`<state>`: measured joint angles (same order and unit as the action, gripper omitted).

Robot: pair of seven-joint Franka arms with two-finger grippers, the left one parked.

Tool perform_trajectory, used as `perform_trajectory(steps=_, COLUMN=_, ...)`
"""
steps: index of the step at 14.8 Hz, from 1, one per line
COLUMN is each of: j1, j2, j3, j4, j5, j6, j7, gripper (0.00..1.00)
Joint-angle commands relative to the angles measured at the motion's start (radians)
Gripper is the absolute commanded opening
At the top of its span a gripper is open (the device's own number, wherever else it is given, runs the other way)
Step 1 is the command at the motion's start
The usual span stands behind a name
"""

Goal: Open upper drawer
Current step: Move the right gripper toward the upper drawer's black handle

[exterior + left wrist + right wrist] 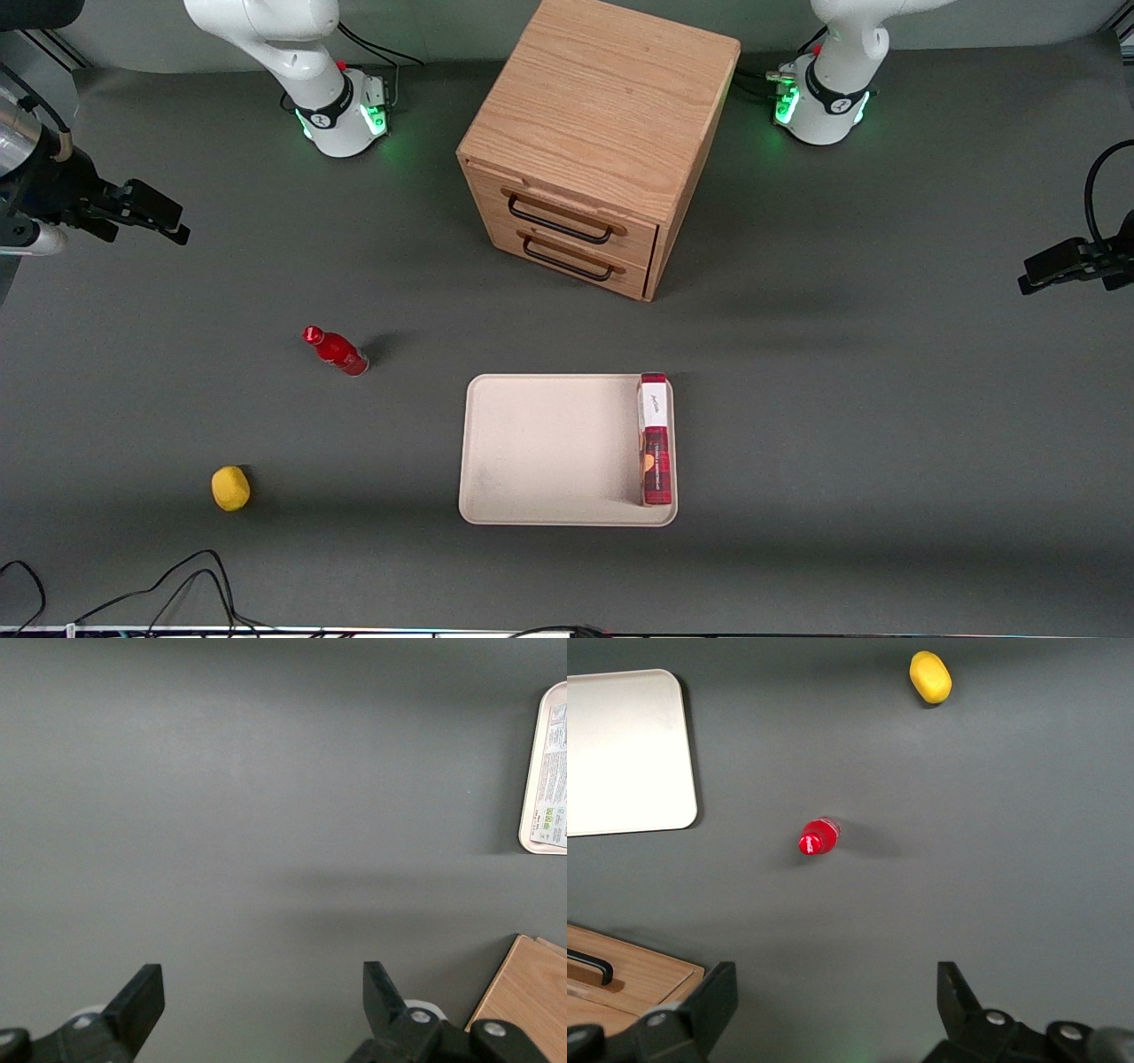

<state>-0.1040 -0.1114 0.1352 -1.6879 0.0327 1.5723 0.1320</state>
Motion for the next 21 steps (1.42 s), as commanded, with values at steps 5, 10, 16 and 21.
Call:
perform_trajectory(steps=5, j1=0.009, j2=0.010, j3=-0.002, j4=-0.010, j5=-0.007, j6=0.026, j7=0.006, gripper=1.00)
perform_trajectory(steps=10, j1=0.017, j2=0.042, j3=0.087, j4=0.005, j5=0.010, j6=0.103, j7=0.021, gripper=1.00)
perform_trajectory(steps=16, j1=0.030, j2=0.098, j3=0.268, j4=0.073, j5=0.016, j6=0.104, j7=0.020, gripper=1.00)
perform_trajectory(steps=21, j1=0.033, j2=0.144, j3=0.486, j4=0.088, j5=0.019, j6=0.103, j7=0.018, gripper=1.00)
